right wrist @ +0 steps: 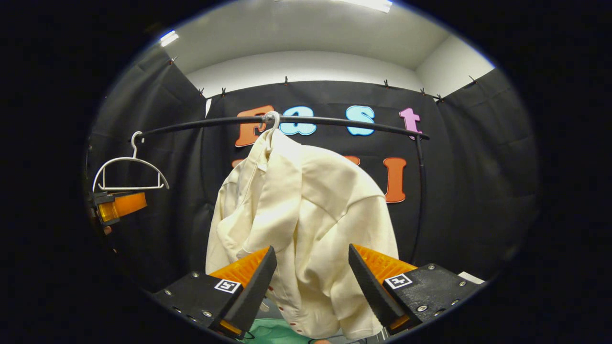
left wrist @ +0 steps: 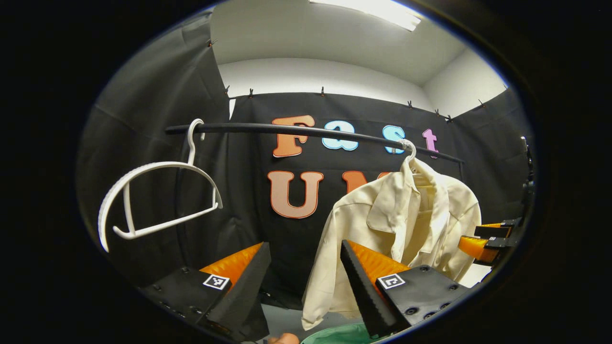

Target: Grasp the clothes on the hanger with both hands and then place them into the laundry hamper below.

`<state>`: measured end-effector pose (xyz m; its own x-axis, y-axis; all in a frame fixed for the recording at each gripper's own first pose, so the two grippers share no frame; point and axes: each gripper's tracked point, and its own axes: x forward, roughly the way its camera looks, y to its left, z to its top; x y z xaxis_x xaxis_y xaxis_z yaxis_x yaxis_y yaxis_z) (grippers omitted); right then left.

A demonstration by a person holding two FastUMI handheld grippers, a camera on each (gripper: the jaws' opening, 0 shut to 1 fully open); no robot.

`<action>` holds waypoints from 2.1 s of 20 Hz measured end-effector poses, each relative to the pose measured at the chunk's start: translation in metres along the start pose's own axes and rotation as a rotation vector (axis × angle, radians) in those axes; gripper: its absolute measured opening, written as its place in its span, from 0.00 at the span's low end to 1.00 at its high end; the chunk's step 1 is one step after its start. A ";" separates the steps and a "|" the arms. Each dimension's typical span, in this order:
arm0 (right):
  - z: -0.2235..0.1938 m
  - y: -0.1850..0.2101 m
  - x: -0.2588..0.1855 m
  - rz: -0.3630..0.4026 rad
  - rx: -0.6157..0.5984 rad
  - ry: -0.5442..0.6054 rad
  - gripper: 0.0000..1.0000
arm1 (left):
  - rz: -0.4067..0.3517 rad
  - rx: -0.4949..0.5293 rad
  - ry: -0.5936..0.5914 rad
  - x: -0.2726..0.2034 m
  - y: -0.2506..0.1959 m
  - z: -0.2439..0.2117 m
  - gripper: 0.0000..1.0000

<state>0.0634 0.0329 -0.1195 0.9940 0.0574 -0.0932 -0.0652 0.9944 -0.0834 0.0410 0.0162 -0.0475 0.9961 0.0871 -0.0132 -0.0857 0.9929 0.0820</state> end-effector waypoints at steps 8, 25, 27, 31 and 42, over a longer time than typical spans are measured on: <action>-0.057 0.020 0.038 0.023 0.019 0.085 0.94 | -0.029 -0.006 0.040 0.006 -0.008 -0.024 0.96; -0.065 0.008 0.111 0.012 0.078 0.070 0.71 | -0.204 -0.071 0.065 0.041 -0.079 -0.053 0.97; -0.062 0.010 0.111 0.034 0.086 0.068 0.58 | -0.242 -0.069 0.058 0.049 -0.097 -0.053 0.97; -0.060 0.006 0.109 0.044 0.092 0.060 0.28 | -0.282 -0.059 0.076 0.074 -0.129 -0.066 0.96; -0.053 0.006 0.085 0.114 0.086 0.034 0.08 | -0.271 -0.060 0.092 0.141 -0.173 -0.093 0.97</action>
<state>0.1430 0.0388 -0.1803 0.9769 0.1687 -0.1311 -0.1682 0.9856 0.0147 0.1949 -0.1360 -0.1560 0.9770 -0.1782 -0.1169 0.1799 0.9837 0.0040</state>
